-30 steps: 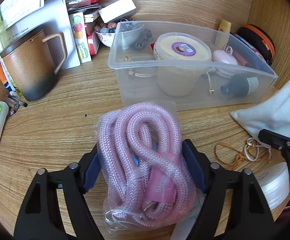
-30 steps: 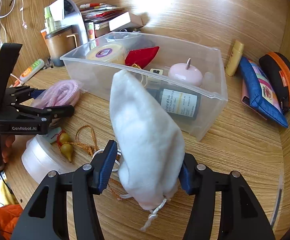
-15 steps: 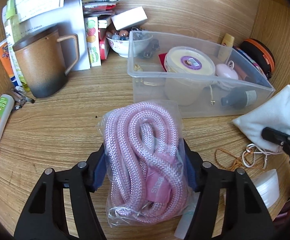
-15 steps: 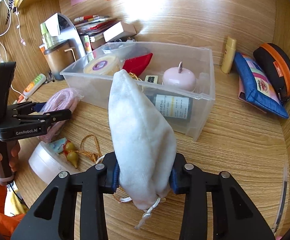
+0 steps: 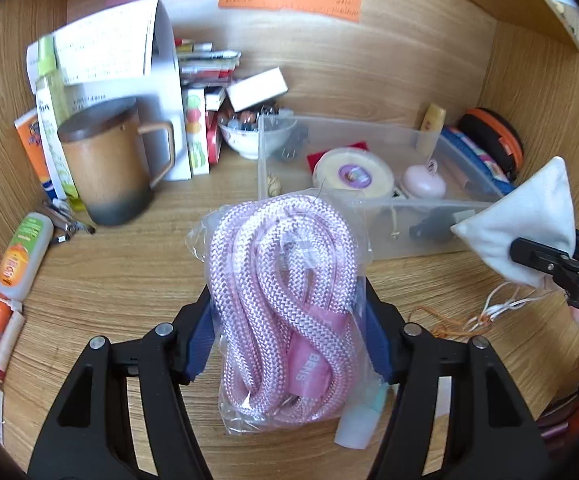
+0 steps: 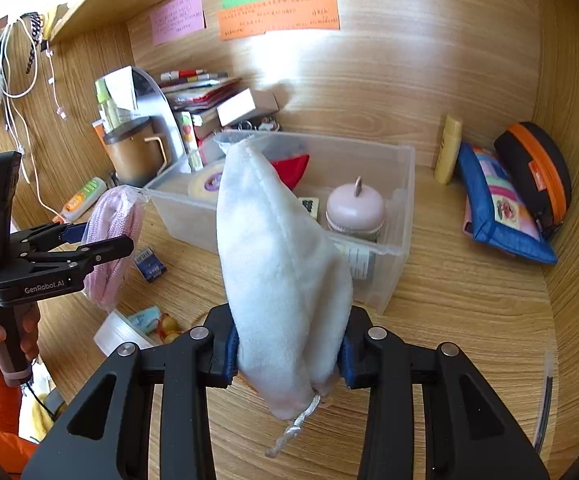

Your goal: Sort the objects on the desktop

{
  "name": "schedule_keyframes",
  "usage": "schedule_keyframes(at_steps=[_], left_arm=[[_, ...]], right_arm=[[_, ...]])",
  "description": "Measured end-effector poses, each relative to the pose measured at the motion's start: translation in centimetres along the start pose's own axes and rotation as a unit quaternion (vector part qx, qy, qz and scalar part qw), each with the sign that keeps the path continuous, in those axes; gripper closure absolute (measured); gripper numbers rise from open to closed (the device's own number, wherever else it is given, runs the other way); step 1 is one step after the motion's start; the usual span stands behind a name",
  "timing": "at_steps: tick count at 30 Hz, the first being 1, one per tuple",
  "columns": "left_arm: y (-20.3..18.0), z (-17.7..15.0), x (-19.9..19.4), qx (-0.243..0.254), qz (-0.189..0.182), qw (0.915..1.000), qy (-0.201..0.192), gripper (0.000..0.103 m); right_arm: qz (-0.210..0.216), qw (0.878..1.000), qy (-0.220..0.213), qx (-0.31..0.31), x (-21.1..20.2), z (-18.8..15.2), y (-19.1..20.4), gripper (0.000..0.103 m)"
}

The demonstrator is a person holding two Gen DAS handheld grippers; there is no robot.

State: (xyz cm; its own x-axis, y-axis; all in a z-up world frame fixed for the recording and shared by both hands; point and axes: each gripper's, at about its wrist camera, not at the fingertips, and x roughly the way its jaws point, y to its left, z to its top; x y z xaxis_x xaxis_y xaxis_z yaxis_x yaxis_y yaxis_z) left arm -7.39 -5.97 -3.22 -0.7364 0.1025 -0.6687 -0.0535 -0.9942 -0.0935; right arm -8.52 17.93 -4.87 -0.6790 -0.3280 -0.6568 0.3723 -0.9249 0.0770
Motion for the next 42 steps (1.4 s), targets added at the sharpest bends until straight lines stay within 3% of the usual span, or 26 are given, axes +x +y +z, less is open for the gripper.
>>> schedule_keyframes(at_steps=[26,42], left_arm=[[0.6,3.6,-3.1,0.005,-0.012,0.9976,-0.067,0.040],[1.1,7.0,-2.1,0.011,-0.020,0.9962,-0.084,0.040]], right_arm=[[-0.004,0.998,-0.055,0.006,-2.5,3.8,0.3,0.069],[-0.018,0.998,-0.062,0.013,-1.7,5.7,-0.7,0.069]])
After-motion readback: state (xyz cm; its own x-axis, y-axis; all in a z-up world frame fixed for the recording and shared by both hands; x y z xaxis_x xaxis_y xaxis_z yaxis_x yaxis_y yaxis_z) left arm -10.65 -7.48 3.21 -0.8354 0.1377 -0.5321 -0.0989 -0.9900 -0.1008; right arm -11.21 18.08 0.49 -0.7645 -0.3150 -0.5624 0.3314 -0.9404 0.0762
